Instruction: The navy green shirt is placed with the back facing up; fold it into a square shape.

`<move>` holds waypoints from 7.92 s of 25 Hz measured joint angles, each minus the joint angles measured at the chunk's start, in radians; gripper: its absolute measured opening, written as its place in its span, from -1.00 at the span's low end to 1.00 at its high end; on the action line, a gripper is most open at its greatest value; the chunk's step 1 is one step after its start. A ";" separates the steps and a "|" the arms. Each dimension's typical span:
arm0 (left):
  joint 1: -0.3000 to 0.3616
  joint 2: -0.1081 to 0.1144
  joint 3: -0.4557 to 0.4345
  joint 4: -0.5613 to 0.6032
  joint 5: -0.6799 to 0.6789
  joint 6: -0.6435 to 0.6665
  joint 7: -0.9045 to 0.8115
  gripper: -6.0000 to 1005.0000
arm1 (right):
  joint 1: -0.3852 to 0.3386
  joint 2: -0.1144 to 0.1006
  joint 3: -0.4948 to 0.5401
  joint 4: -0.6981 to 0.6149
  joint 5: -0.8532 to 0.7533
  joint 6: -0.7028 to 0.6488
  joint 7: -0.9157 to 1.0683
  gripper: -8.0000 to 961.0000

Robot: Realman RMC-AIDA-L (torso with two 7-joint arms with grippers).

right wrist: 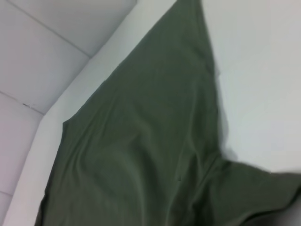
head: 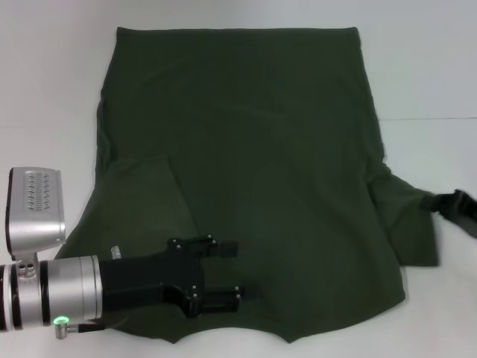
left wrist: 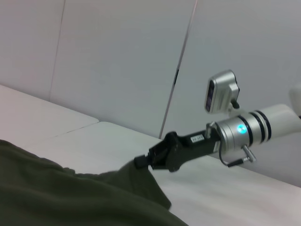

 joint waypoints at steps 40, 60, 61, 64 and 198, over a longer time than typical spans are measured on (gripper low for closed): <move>-0.008 0.000 -0.025 -0.012 -0.005 -0.001 -0.038 0.59 | 0.103 -0.160 -0.070 -0.060 -0.153 -0.003 0.055 -0.95; -0.010 0.000 -0.025 -0.015 -0.005 -0.001 -0.046 0.59 | 0.125 -0.160 -0.104 -0.096 -0.153 -0.001 0.049 -0.95; -0.010 0.000 -0.025 -0.015 -0.005 -0.002 -0.046 0.59 | 0.125 -0.159 -0.106 -0.096 -0.153 -0.005 0.051 -0.95; -0.010 0.000 -0.025 -0.015 -0.011 -0.003 -0.049 0.59 | 0.129 -0.154 -0.115 -0.094 -0.153 -0.032 0.063 -0.95; 0.164 0.022 -0.474 0.190 0.335 -0.133 -0.340 0.15 | 0.117 0.046 -0.285 -0.004 0.119 -0.393 -0.723 0.80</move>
